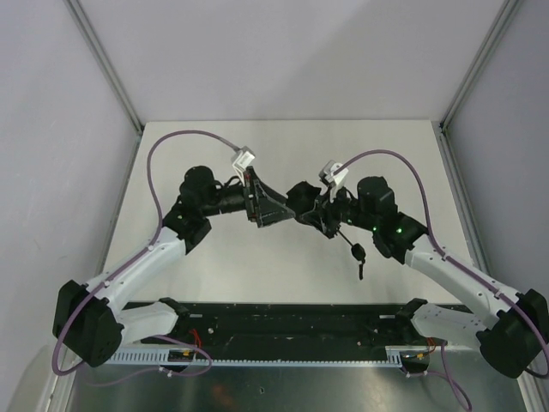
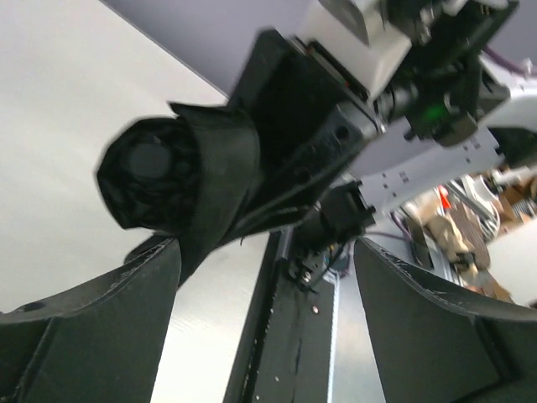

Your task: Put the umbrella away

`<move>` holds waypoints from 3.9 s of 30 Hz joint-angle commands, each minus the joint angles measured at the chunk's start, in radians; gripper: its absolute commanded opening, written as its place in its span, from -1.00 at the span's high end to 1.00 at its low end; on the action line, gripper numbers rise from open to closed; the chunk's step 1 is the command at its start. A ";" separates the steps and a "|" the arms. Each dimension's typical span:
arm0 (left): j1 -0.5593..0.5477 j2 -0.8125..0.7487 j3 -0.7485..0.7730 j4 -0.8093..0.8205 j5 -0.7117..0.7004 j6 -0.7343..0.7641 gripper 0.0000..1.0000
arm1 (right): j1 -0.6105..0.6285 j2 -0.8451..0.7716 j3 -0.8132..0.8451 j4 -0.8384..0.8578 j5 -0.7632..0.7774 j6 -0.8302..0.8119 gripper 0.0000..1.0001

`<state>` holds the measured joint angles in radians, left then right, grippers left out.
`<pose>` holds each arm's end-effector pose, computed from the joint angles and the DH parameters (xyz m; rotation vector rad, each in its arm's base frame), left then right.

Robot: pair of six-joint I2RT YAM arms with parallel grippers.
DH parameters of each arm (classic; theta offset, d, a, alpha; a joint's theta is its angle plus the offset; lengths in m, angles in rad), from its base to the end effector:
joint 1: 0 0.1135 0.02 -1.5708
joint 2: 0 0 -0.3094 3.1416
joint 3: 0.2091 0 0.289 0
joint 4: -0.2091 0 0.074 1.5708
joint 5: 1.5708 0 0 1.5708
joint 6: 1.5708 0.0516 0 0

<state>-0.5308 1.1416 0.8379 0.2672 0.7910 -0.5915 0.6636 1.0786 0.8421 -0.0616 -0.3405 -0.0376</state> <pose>0.2308 -0.1780 0.3635 0.6267 1.7045 -1.4599 0.2099 0.1860 0.3422 -0.8812 1.7054 0.7447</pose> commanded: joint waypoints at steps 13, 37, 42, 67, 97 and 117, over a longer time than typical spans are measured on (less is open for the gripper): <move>-0.043 0.033 0.016 0.029 0.160 0.065 -0.32 | -0.047 -0.109 0.126 -0.048 -0.220 0.075 1.00; -0.255 0.036 0.114 0.019 0.174 -0.015 1.00 | -0.030 -0.038 0.168 -0.035 0.146 0.030 1.00; -0.287 0.127 0.165 0.007 0.181 -0.030 1.00 | -0.038 -0.024 0.174 0.000 0.027 0.064 1.00; -0.252 0.047 0.478 -0.346 0.042 0.090 1.00 | -0.114 -0.084 0.118 -0.054 -0.119 0.061 1.00; -0.262 0.126 0.304 -0.734 -0.036 0.335 1.00 | -0.336 -0.156 0.087 0.091 -0.588 0.268 1.00; -0.210 0.080 0.313 -0.793 -0.390 0.564 0.80 | -0.303 -0.170 0.114 -0.018 -0.481 0.219 1.00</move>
<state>-0.7570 1.2263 1.1397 -0.4618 0.5018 -0.0700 0.3565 0.9165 0.8993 -0.1593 -0.8791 0.2016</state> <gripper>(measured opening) 0.029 0.447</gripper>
